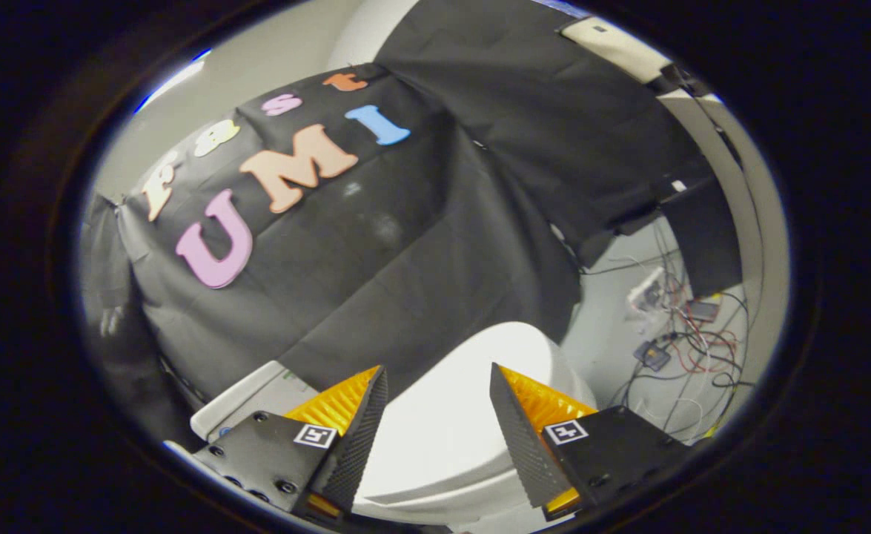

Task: Open the toilet lid.

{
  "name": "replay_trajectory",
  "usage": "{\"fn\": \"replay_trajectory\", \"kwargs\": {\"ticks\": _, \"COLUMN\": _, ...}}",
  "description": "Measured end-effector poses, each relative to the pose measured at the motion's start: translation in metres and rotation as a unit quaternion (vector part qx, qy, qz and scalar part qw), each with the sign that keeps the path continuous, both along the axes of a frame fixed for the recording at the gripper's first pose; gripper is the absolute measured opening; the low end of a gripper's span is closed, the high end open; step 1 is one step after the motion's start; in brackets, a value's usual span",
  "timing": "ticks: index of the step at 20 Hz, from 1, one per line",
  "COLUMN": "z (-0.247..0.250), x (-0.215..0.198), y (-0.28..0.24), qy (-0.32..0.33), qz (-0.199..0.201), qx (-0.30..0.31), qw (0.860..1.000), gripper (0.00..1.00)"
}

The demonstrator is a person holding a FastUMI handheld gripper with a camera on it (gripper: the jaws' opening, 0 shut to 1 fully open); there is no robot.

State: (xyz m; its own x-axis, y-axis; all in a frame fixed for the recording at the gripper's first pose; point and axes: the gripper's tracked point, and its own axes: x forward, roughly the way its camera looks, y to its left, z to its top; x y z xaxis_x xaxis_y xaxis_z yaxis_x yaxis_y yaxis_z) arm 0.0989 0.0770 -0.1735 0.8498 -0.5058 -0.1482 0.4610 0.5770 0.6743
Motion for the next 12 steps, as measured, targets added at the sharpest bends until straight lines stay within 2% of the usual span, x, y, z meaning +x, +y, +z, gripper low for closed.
{"fn": "replay_trajectory", "kwargs": {"ticks": 3, "z": -0.040, "x": -0.017, "y": -0.005, "qy": 0.021, "qz": -0.044, "qx": 0.053, "qw": 0.997, "gripper": 0.86}}
{"fn": "replay_trajectory", "kwargs": {"ticks": 6, "z": -0.068, "x": -0.025, "y": -0.004, "qy": 0.020, "qz": -0.068, "qx": 0.103, "qw": 0.992, "gripper": 0.86}}
{"fn": "replay_trajectory", "kwargs": {"ticks": 12, "z": -0.115, "x": -0.015, "y": 0.012, "qy": 0.040, "qz": -0.052, "qx": 0.177, "qw": 0.982, "gripper": 0.86}}
